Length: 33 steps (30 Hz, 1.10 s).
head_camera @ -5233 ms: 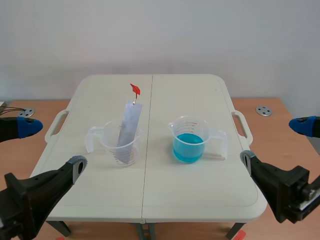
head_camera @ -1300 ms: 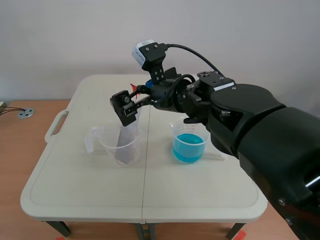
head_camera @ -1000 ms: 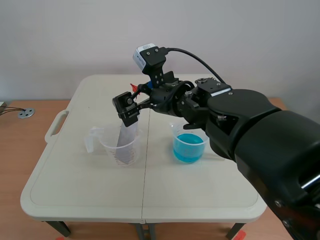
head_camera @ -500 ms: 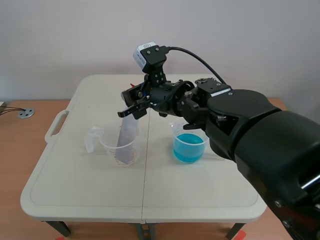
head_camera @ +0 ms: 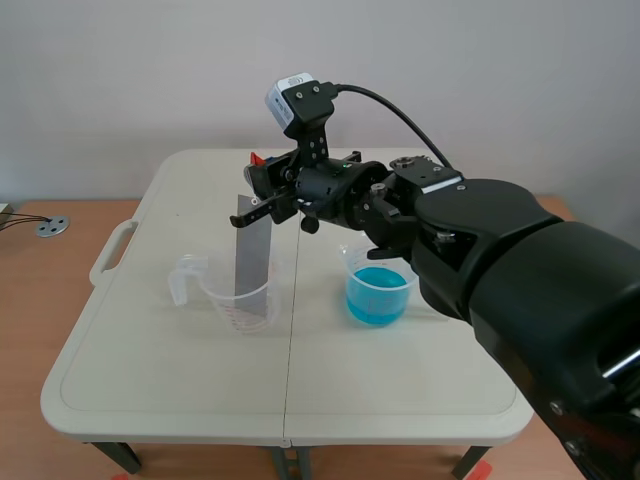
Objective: Hold the metal plate by the orange handle, dip it into the blue solution, take it out and point at it, then put the plate back in the beaker on the left.
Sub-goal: 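Lift the metal plate out of the left beaker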
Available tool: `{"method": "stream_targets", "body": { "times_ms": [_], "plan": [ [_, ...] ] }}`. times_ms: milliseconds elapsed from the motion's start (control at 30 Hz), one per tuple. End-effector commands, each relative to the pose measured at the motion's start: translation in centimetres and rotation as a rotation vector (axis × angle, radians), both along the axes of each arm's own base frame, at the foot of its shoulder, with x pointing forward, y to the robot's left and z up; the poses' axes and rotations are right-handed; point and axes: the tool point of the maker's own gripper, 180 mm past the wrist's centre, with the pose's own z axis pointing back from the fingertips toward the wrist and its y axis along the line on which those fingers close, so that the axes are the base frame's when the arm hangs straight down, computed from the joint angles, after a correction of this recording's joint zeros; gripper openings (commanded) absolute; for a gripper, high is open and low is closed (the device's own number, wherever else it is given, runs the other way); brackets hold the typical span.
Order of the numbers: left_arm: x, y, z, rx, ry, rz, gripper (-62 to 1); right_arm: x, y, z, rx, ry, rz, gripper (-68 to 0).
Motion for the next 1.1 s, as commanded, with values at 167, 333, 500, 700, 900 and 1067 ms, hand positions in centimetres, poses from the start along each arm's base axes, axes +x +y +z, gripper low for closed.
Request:
{"method": "stream_targets", "body": {
  "times_ms": [167,333,500,700,900,1067],
  "plan": [
    [0.1,-0.4,0.4,-0.019,-0.011,0.0,-59.1,-0.6,1.7,2.9,0.061,-0.048,0.107,-66.3],
    [0.1,-0.4,0.4,-0.019,-0.011,-0.001,-59.1,-1.6,2.3,3.0,0.075,-0.036,0.171,-66.3],
    [0.1,-0.4,0.4,-0.02,-0.012,0.0,-59.1,-2.2,2.6,2.9,0.085,-0.029,0.198,-66.3],
    [0.1,-0.4,0.4,-0.02,-0.011,0.0,-59.1,-3.1,2.9,3.1,0.103,-0.025,0.25,-66.2],
    [0.1,-0.4,0.4,-0.02,-0.012,0.0,-59.1,-3.5,3.2,4.4,0.115,-0.058,0.282,-66.2],
    [0.1,-0.4,0.4,-0.02,-0.012,0.0,-59.1,-4.2,3.3,6.4,0.126,-0.111,0.333,-66.2]
  ]
}}
